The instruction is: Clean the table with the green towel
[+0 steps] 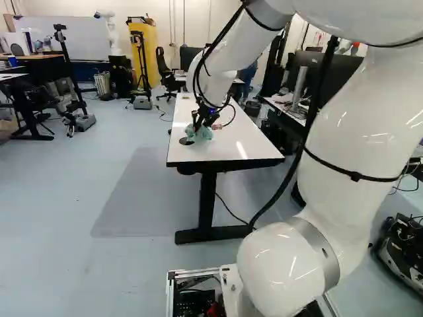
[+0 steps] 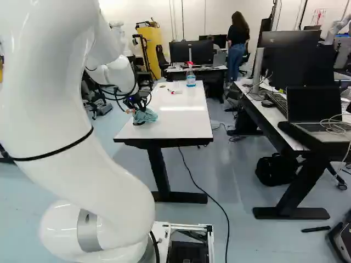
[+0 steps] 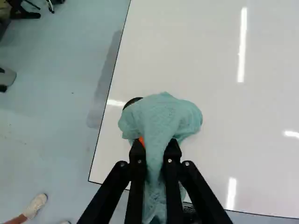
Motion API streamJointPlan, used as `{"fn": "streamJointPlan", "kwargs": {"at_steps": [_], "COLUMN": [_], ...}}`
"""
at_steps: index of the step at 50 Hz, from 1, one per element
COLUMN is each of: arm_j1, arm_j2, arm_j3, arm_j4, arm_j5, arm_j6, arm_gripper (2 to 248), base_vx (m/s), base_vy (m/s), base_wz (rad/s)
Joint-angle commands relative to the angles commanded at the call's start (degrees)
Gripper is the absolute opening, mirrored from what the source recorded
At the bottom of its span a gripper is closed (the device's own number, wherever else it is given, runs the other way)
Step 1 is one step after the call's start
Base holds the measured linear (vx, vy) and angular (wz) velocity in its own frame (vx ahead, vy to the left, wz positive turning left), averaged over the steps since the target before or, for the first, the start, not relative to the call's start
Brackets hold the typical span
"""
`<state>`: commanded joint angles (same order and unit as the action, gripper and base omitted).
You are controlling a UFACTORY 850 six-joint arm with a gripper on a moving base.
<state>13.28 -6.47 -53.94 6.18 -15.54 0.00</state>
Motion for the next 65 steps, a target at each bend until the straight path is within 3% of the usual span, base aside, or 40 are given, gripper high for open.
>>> {"fn": "streamJointPlan", "kwargs": {"at_steps": [26, 47, 48, 52, 53, 57, 58, 62, 63, 65], "arm_j1": [2.6, 2.7, 2.7, 2.7, 2.7, 2.7, 2.7, 2.7, 2.7, 2.7], "arm_j2": [-6.4, -6.7, -6.7, -6.7, -6.7, -6.7, -6.7, -6.7, -6.7, -6.7], "arm_j3": [-7.3, -7.6, -7.6, -7.6, -7.6, -7.6, -7.6, -7.6, -7.6, -7.6], "arm_j4": [0.0, 0.0, 0.0, 0.0, 0.0, 0.0, 0.0, 0.0, 0.0, 0.0], "arm_j5": [0.0, 0.0, 0.0, 0.0, 0.0, 0.0, 0.0, 0.0, 0.0, 0.0], "arm_j6": [0.0, 0.0, 0.0, 0.0, 0.0, 0.0, 0.0, 0.0, 0.0, 0.0], "arm_gripper": [45, 45, 58, 58, 91, 91, 126, 126, 162, 162], "base_vx": [0.0, 0.0, 0.0, 0.0, 0.0, 0.0, 0.0, 0.0, 0.0, 0.0], "base_vy": [0.0, 0.0, 0.0, 0.0, 0.0, 0.0, 0.0, 0.0, 0.0, 0.0], "base_wz": [0.0, 0.0, 0.0, 0.0, 0.0, 0.0, 0.0, 0.0, 0.0, 0.0]}}
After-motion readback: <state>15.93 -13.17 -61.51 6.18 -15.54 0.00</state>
